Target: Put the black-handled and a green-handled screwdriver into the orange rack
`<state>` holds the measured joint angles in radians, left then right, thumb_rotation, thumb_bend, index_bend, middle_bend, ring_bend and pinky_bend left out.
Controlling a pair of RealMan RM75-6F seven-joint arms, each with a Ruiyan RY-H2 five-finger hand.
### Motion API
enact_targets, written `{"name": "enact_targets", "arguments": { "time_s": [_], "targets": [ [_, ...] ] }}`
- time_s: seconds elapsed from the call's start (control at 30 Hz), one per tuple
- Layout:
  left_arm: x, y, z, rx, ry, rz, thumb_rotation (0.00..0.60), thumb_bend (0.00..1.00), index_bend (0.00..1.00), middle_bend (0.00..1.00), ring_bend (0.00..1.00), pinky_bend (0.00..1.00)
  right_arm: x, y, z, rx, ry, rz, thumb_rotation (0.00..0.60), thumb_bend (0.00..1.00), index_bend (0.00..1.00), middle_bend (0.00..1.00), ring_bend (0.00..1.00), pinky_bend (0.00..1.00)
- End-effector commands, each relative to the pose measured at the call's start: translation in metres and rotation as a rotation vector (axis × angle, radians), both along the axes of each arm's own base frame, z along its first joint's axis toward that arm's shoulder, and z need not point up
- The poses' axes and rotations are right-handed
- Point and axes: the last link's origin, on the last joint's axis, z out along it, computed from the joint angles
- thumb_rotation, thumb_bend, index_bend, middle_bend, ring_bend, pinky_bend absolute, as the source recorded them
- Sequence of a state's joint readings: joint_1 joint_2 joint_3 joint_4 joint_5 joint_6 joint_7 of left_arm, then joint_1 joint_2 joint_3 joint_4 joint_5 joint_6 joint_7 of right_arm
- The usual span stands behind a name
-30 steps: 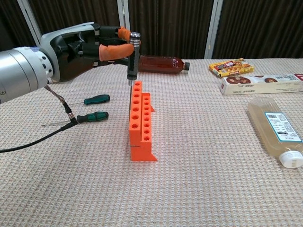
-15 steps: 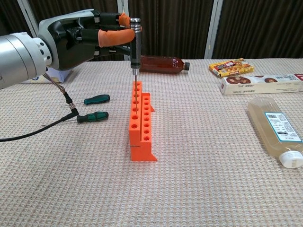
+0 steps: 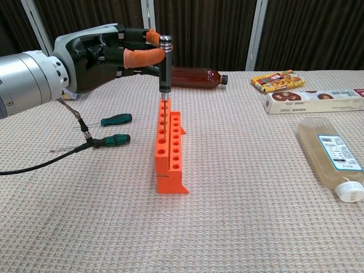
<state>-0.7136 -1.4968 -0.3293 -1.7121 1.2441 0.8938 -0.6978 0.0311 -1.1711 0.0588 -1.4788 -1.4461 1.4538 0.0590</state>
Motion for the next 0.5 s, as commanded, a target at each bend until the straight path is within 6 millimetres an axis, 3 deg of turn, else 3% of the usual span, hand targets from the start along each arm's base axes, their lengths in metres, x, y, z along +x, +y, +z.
{"name": "enact_targets", "arguments": {
  "time_s": [0.03,0.5],
  "targets": [
    [0.0,0.0,0.0,-0.001,0.002,0.0,0.6,0.61,0.76,0.46,0.25,0.18,0.0,0.0,-0.001,0.001,-0.001,0.0,0.6,0.0,0.0,0.0,0.0,0.0],
    [-0.01,-0.013,-0.02,-0.015,0.074,-0.032,0.6,0.61,0.76,0.46,0.25,0.18,-0.001,-0.001,-0.001,0.001,-0.003,-0.005,0.6,0.0,0.0,0.0,0.0,0.0]
  ]
}}
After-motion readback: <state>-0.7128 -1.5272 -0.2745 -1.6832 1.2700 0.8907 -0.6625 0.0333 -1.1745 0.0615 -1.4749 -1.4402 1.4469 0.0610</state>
